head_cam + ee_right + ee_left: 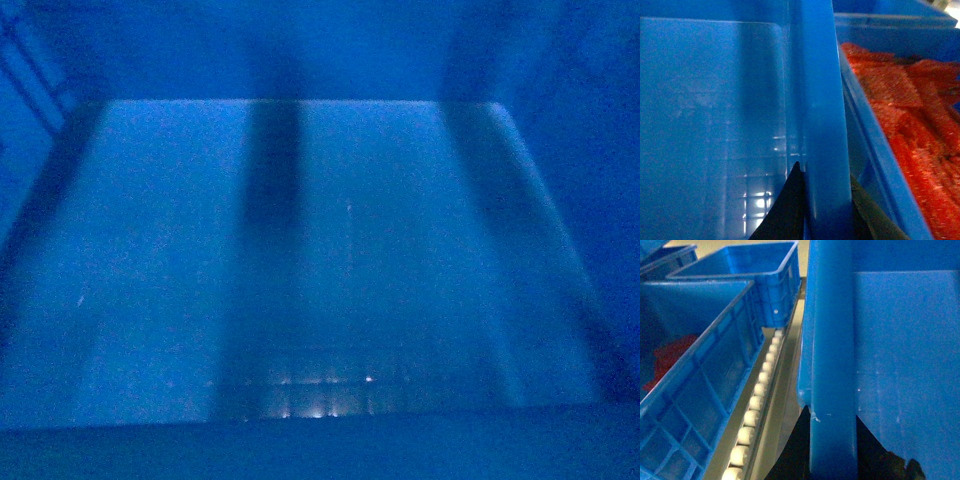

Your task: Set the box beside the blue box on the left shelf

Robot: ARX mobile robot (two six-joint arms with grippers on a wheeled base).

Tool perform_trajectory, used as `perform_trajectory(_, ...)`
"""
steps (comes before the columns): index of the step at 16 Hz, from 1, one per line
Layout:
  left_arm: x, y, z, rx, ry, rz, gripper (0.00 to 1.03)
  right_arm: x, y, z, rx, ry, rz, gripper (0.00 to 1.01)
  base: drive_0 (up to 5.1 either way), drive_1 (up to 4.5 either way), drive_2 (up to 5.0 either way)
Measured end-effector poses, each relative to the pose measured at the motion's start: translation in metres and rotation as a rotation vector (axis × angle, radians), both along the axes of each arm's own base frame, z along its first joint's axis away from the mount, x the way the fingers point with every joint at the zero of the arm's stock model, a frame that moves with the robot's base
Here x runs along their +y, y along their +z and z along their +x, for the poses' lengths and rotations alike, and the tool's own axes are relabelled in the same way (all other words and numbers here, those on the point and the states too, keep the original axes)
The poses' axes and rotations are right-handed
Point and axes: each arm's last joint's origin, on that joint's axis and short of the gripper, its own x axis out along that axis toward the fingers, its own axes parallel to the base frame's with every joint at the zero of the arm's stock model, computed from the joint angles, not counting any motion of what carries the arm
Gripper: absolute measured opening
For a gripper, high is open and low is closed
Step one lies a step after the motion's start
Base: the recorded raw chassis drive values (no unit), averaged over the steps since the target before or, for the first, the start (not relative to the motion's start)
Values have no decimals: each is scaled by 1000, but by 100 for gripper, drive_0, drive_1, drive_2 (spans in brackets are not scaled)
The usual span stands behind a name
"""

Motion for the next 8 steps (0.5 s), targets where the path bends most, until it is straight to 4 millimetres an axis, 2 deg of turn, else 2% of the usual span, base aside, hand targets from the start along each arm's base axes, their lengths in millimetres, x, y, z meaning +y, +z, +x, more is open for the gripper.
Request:
perform_trajectory(3,22,-13,25,88,20,30,9,16,-22,29,98,37,47,12,0,0,0)
perform_trajectory(6,42,-24,44,110,38,34,9,30,-40,49,133,48,89,12,0,0,0)
perform_trajectory(8,49,-33,53,131,40,27,9,36,-48,59,154,49,86,11,0,0,0)
